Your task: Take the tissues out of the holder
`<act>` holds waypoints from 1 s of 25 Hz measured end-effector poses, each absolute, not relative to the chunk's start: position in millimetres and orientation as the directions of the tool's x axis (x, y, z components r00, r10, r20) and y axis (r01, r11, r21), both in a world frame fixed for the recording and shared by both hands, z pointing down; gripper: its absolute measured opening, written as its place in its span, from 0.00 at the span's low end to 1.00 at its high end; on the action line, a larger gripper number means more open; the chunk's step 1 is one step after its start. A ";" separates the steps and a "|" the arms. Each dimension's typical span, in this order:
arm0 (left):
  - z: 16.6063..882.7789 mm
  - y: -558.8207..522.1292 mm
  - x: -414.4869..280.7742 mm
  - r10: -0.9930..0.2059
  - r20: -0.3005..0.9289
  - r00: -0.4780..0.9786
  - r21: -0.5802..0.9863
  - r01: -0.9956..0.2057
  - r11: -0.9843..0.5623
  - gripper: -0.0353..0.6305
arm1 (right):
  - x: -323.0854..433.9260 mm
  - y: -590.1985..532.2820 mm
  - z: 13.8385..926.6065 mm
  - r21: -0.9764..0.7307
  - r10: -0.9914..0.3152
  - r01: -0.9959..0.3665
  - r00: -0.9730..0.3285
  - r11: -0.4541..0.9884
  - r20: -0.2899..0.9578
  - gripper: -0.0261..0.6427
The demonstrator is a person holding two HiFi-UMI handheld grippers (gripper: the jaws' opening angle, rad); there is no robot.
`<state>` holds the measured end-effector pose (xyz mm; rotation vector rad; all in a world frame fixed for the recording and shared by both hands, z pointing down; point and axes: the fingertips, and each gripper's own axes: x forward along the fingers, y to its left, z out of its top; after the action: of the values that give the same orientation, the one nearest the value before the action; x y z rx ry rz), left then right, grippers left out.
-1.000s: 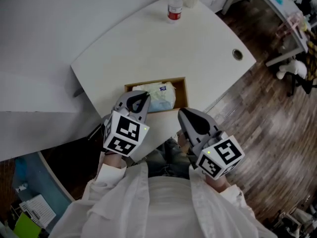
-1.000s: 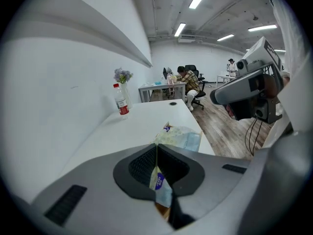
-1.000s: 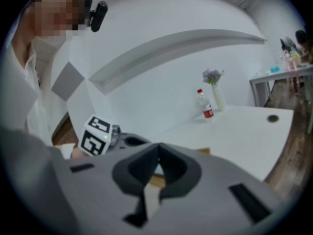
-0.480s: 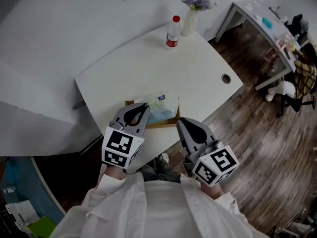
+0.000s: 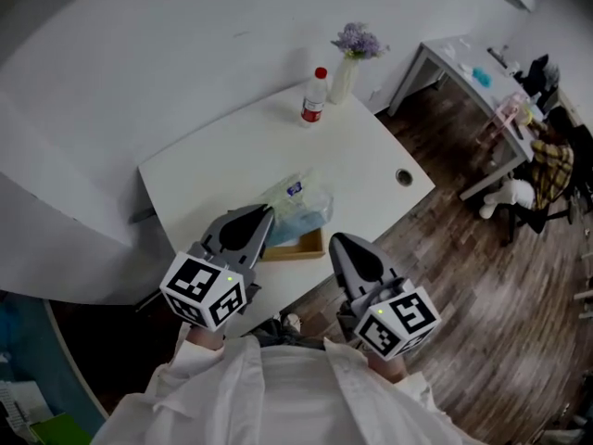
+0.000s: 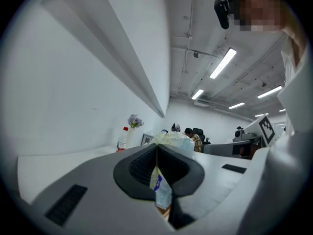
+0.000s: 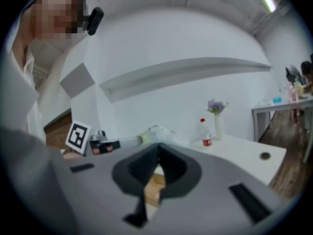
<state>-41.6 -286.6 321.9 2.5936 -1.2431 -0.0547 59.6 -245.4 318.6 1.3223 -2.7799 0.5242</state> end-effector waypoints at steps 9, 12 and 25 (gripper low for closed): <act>292.7 -272.8 -44.7 -0.782 -0.064 0.620 0.286 -0.739 -0.610 0.08 | 76.1 -244.3 296.1 -0.238 -0.792 -0.787 -0.603 0.569 0.097 0.06; 290.6 -271.7 -46.4 -0.781 -0.080 0.619 0.294 -0.734 -0.612 0.08 | 74.0 -244.2 294.7 -0.229 -0.788 -0.782 -0.609 0.579 0.087 0.06; 273.0 -263.4 -47.9 -0.782 -0.188 0.595 0.267 -0.735 -0.623 0.08 | 92.8 -241.6 283.4 -0.227 -0.822 -0.804 -0.569 0.550 0.022 0.06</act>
<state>-47.9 -263.4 273.0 2.6584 -1.2744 -0.4318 92.8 -241.6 283.4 1.4935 -2.8412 0.3443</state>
